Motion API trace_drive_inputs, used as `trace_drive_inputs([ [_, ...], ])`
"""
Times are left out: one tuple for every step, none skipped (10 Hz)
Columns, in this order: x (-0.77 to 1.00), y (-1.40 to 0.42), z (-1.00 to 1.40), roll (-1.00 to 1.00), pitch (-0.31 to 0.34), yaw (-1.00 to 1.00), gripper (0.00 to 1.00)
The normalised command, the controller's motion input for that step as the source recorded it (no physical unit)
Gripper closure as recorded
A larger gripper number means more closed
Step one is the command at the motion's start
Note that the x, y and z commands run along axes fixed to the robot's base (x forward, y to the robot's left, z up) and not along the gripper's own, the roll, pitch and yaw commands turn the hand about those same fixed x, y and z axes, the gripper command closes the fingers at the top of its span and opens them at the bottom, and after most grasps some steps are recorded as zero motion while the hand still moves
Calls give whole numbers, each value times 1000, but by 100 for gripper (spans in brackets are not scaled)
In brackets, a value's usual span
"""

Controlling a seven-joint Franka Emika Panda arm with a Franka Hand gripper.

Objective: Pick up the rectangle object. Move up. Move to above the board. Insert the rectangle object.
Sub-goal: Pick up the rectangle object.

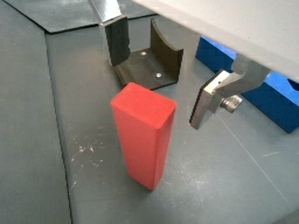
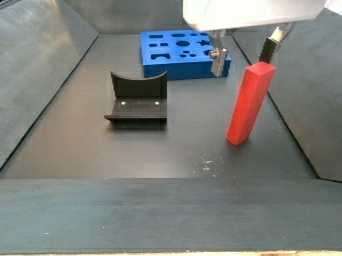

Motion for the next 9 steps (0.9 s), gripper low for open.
trace_drive_inputs([
  [-74, 29, -166, 37, 0, 57, 0],
  [-149, 109, -277, 114, -26, 174, 0],
  [-186, 140, -309, 131, -49, 234, 0],
  [-186, 163, -303, 120, -51, 251, 0],
  [-200, 151, -306, 157, -40, 274, 0],
  [-211, 169, -269, 126, -26, 286, 0],
  [-163, 223, -160, 0, 0, 343, 0],
  [0, 0, 0, 0, 0, 37, 0],
  [0, 0, 0, 0, 0, 0, 100],
])
